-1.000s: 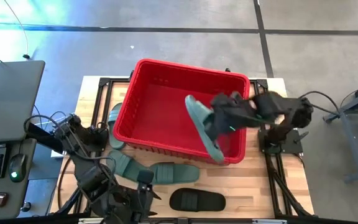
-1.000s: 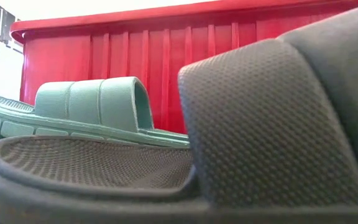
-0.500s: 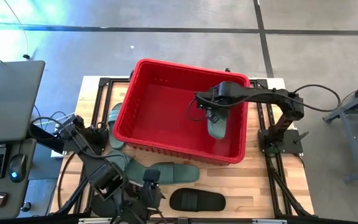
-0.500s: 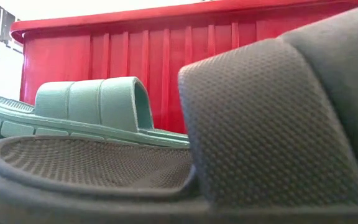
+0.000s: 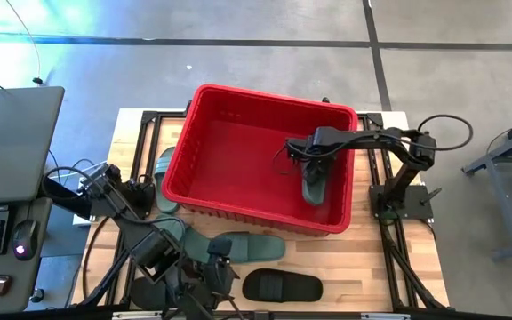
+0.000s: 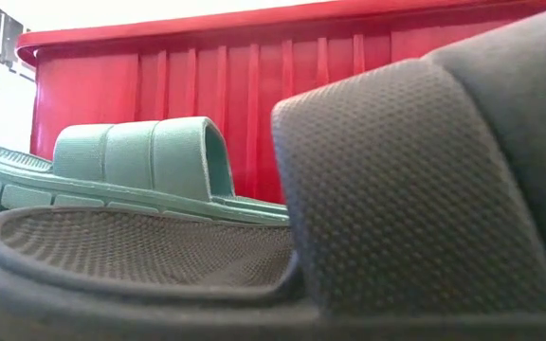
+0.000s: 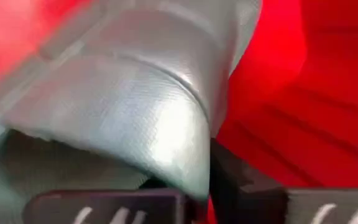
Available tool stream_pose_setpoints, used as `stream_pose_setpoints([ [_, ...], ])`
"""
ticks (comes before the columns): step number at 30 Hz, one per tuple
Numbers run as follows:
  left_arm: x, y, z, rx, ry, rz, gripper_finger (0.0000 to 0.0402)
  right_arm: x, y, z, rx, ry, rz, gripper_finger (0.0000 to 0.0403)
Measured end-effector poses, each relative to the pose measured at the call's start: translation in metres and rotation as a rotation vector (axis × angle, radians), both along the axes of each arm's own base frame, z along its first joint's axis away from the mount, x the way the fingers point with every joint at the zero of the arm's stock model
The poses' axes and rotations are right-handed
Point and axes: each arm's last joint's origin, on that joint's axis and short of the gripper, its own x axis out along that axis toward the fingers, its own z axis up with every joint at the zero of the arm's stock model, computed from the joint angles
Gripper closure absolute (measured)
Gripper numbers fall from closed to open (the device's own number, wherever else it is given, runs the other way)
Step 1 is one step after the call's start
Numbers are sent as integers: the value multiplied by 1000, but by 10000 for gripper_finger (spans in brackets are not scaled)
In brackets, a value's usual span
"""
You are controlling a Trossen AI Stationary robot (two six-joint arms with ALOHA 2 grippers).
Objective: Pick and place slides into bin
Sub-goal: Put the green slide into the red bin
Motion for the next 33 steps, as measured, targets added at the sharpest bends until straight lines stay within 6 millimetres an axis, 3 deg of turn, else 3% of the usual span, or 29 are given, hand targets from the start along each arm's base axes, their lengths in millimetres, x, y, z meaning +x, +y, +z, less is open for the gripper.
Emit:
stream_pose_setpoints([
  [5,-1,0,-1,5,8,0,202,-4,0,8,21,61,-22,342],
  [10,0,0,0,1,7,1,202,1,3,35,11,76,-46,316],
  [16,0,0,0,-9,7,9,202,15,6,68,20,-26,-11,282],
  [21,0,0,0,-23,13,11,202,26,16,103,173,-197,-31,265],
  [27,-1,-1,0,-37,16,7,202,39,71,172,237,-479,175,264],
  [33,-1,-1,0,-37,16,7,202,23,152,236,285,-716,365,264],
])
